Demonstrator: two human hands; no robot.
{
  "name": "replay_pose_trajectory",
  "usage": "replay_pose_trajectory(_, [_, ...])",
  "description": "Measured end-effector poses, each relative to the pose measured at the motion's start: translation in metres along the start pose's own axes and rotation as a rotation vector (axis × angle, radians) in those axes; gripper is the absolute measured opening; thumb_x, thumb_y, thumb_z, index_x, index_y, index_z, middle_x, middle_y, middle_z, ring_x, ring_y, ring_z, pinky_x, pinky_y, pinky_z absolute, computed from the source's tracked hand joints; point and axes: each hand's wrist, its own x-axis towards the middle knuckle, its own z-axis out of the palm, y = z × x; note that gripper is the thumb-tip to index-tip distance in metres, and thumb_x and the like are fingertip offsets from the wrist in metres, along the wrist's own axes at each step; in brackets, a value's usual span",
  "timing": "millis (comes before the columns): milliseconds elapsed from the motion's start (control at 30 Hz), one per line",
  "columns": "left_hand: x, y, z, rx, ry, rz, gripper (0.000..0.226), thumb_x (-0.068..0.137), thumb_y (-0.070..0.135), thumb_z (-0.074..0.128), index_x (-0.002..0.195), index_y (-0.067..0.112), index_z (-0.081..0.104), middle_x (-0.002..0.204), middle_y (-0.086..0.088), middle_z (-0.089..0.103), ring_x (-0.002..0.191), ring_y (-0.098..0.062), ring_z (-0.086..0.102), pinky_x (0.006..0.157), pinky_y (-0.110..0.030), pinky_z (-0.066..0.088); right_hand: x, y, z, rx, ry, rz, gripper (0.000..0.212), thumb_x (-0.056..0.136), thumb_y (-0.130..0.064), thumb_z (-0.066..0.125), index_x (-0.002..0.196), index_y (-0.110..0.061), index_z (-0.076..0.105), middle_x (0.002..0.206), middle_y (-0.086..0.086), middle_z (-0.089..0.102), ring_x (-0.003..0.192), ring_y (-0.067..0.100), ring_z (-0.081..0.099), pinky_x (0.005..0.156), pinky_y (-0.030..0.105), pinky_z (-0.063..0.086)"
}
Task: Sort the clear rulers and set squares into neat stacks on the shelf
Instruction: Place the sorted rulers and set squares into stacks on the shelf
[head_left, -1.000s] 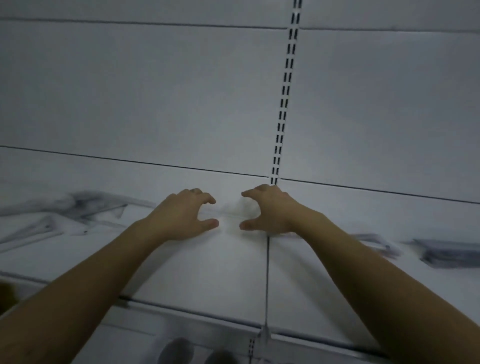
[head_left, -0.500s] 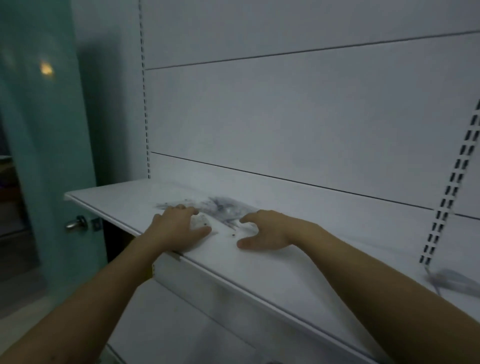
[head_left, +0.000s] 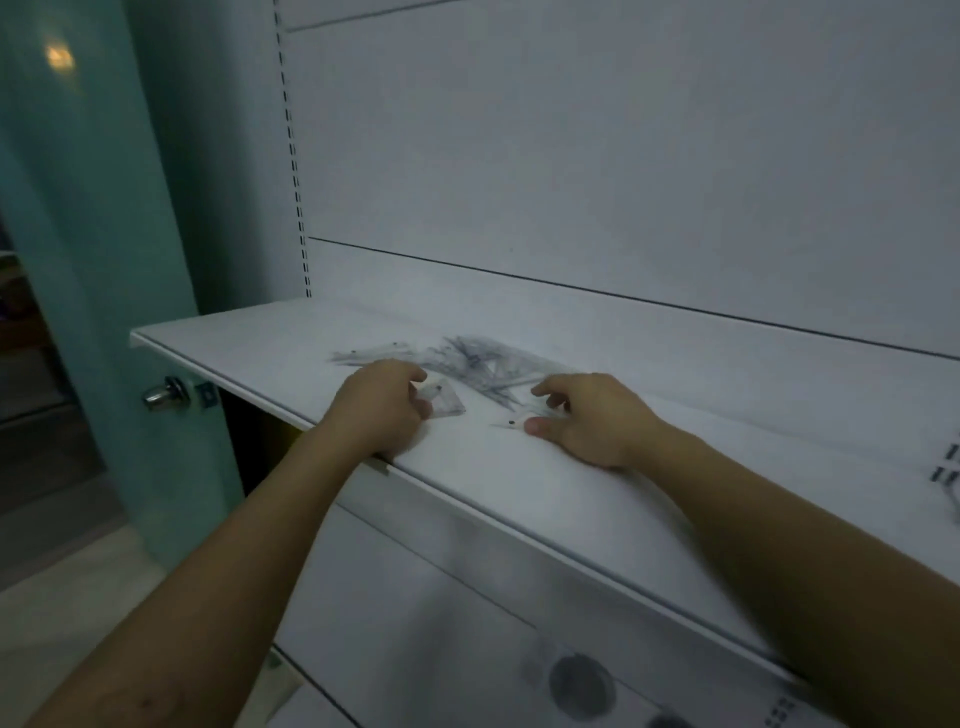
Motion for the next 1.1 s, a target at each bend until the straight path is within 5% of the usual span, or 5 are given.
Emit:
replay_pose_trajectory(300, [-0.004,0.004,0.005,-0.218,0.113,0.121,0.011,0.089,0.023,0.065,0.099,0.023,0.066,0.081,0.007,0.060,0.071,-0.008,0.054,0.060,-0.016,0.036,0.009,0.000,-0.002,0.303,-0.064,0.096,0.045,0.082,-0.020,0.073,0.124,-0.015,0.060,0.107,-0.001,0.062,0.089,0.013,0.056,0.079,0.020,0.042])
replay_pose_trajectory(500, [-0.009,0.007,0.011,-0.251,0.170,0.146,0.009,0.089,0.026,0.063,0.095,0.023,0.070,0.079,0.009,0.061,0.070,0.001,0.052,0.060,-0.014,0.038,0.003,-0.001,-0.010,0.298,-0.183,0.105,0.035,0.081,-0.019,0.064,0.116,-0.021,0.065,0.099,-0.004,0.059,0.086,0.013,0.056,0.077,0.023,0.043])
replay_pose_trajectory(633, [-0.012,0.007,0.012,-0.292,0.231,0.140,0.010,0.089,0.027,0.064,0.095,0.024,0.071,0.077,0.013,0.060,0.070,-0.001,0.054,0.067,-0.023,0.045,-0.009,-0.013,-0.022,0.045,-0.236,-0.027,0.042,0.088,-0.036,0.060,0.128,-0.023,0.060,0.113,-0.004,0.060,0.100,0.012,0.055,0.086,0.021,0.038])
replay_pose_trajectory(867, [-0.047,0.016,0.008,-0.462,0.258,0.217,0.008,0.086,0.023,0.068,0.092,0.023,0.073,0.075,0.007,0.064,0.066,-0.003,0.055,0.058,-0.004,0.039,-0.057,-0.053,-0.034,-0.350,-0.456,-0.154,0.117,0.058,-0.094,0.035,0.150,-0.022,0.026,0.144,0.007,0.028,0.134,0.027,0.030,0.111,0.042,0.030])
replay_pose_trajectory(1100, [-0.065,0.025,0.008,-0.526,0.239,0.253,0.008,0.088,0.026,0.065,0.090,0.023,0.073,0.075,0.007,0.068,0.066,0.000,0.057,0.060,-0.010,0.044,-0.103,-0.057,-0.013,-0.432,0.053,-0.545,0.044,0.093,-0.050,0.041,0.126,-0.025,0.056,0.117,0.000,0.057,0.105,0.023,0.055,0.078,0.035,0.050])
